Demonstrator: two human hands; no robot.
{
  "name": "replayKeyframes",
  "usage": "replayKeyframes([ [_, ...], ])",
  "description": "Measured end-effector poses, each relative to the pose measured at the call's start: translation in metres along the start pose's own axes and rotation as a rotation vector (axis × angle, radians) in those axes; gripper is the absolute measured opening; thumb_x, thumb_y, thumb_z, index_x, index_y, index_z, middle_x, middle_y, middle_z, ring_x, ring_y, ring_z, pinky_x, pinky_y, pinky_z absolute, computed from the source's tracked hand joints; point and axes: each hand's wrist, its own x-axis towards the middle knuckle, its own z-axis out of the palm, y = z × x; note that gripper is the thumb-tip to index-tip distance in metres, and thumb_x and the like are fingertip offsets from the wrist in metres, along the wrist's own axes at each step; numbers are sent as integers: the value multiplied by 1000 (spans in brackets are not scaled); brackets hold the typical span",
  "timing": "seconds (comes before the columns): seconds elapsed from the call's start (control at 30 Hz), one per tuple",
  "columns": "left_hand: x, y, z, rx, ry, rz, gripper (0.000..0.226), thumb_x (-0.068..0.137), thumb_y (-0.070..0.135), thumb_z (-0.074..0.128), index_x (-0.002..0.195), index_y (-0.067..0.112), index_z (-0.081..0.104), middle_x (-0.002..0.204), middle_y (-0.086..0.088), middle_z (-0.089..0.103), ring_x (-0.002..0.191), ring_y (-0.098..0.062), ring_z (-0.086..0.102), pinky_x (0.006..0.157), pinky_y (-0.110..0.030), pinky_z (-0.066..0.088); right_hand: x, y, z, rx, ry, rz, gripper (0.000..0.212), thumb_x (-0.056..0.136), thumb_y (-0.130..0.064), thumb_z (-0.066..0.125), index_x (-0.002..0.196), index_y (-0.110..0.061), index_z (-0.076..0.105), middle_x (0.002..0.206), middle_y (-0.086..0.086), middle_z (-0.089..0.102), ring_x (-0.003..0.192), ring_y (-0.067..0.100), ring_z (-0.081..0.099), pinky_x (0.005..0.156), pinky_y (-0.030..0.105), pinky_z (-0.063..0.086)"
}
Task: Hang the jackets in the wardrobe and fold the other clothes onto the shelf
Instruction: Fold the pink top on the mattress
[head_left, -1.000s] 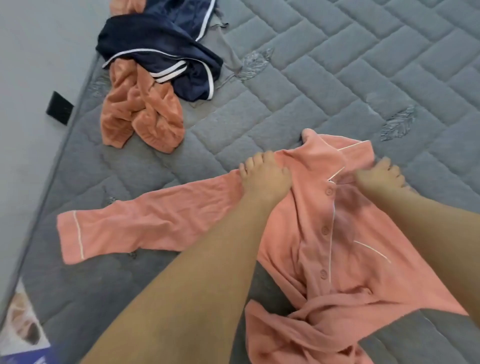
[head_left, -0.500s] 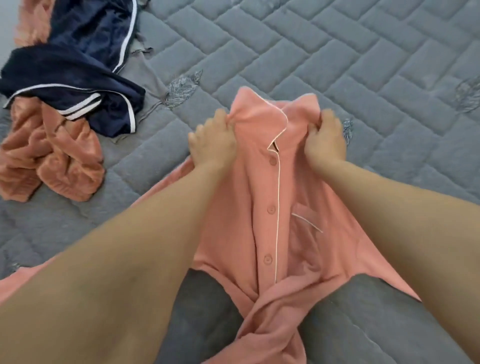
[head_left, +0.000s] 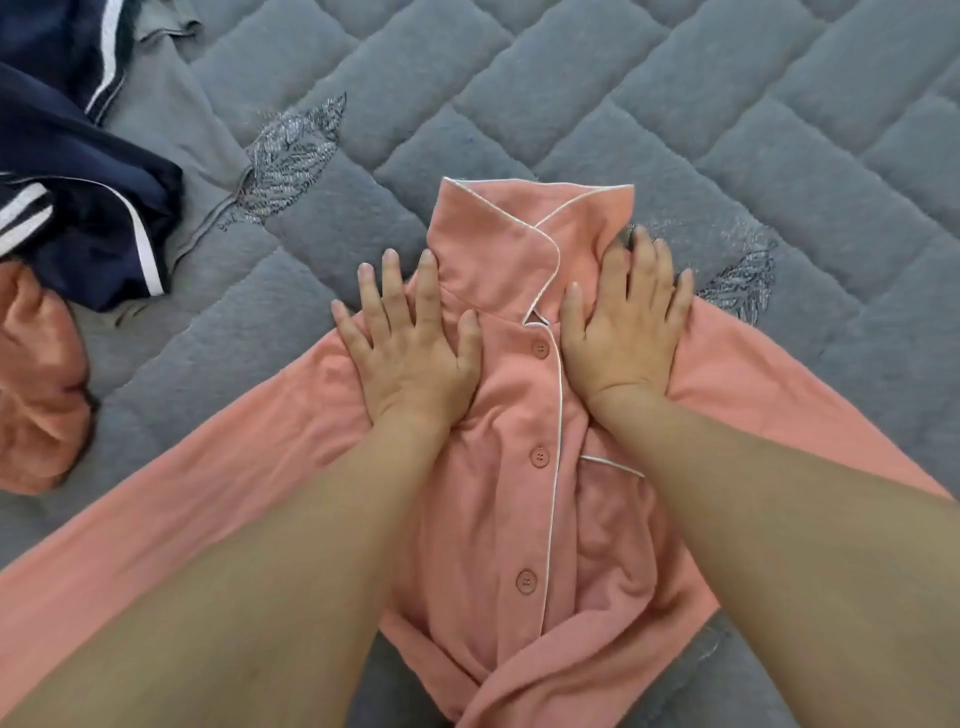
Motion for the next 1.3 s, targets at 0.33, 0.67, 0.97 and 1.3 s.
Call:
replayKeyframes([
  [0.33, -3, -4, 9, 27, -18, 1, 73, 89, 55, 34, 155, 24, 21, 163, -12, 16, 150, -34, 10, 117, -63, 5, -6, -1, 2, 1, 0, -3, 59, 91, -44, 40, 138, -9, 49, 154, 15, 35, 144, 33, 28, 119, 55, 13],
  [0.67, -4, -5, 9, -5, 24, -16, 72, 89, 59, 25, 155, 30, 20, 163, -7, 14, 151, -29, 5, 119, -57, -2, -6, 4, 2, 38, 17, -39, 71, 95, -51, 28, 153, -10, 24, 162, 13, 14, 150, 29, 10, 120, 53, 0],
  [0.97, -156, -28, -45, -295, 82, 125, 68, 91, 51, 28, 151, 18, 27, 155, -10, 26, 142, -30, 23, 118, -50, 5, -174, 37, -89, 280, 14, -114, 62, 80, -32, 60, 139, -20, 44, 146, 9, 34, 135, 30, 32, 112, 51, 20],
  [1.3, -367, -108, -108, -310, -736, 72, 28, 77, 41, 51, 88, 18, 61, 102, 4, 58, 94, -19, 54, 88, -40, 48, -245, 21, -106, 895, -588, 971, 77, 71, -25, 77, 133, -8, 35, 123, 14, 55, 91, 30, 64, 63, 39, 60],
])
